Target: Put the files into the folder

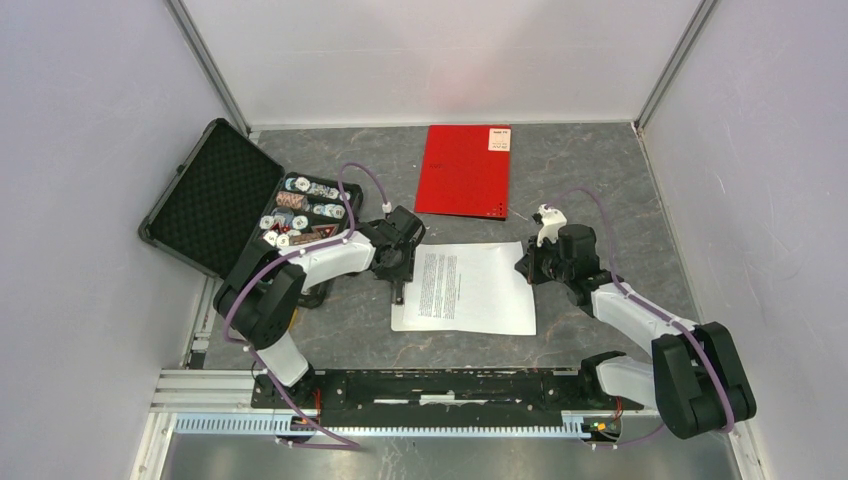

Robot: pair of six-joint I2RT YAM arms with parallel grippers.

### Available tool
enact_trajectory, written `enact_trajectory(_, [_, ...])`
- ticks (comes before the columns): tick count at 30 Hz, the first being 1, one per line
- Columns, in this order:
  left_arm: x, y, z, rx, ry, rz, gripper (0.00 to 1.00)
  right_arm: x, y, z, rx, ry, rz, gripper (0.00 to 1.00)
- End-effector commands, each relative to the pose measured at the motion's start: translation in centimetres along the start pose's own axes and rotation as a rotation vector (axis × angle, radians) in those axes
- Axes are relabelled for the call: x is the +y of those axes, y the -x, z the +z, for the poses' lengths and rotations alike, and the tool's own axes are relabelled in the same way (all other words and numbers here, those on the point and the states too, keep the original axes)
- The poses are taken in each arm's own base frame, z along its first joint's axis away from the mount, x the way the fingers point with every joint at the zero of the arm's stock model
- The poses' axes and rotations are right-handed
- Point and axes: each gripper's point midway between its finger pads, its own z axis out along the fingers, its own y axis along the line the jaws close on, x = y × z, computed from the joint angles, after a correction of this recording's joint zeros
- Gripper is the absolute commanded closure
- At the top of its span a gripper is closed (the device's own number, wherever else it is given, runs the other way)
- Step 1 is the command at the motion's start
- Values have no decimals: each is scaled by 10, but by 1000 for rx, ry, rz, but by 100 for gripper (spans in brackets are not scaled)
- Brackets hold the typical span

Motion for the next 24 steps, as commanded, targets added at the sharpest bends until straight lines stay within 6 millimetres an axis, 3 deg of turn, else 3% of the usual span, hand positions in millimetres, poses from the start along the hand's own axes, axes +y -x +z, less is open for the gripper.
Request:
enact_trajectory(1, [-12, 8, 4, -5, -52, 26, 52, 4, 18, 2, -48, 26, -28, 100])
enact_trajectory(7, [-11, 8, 1, -5, -47, 33, 58, 3, 22, 4, -51, 21, -34, 100])
enact_trajectory(11, [-8, 10, -3, -9, -34, 38, 49, 1, 25, 6, -49, 12, -35, 100])
enact_trajectory(24, [-1, 7, -2, 14, 6, 56, 45, -1, 26, 10, -41, 5, -33, 100])
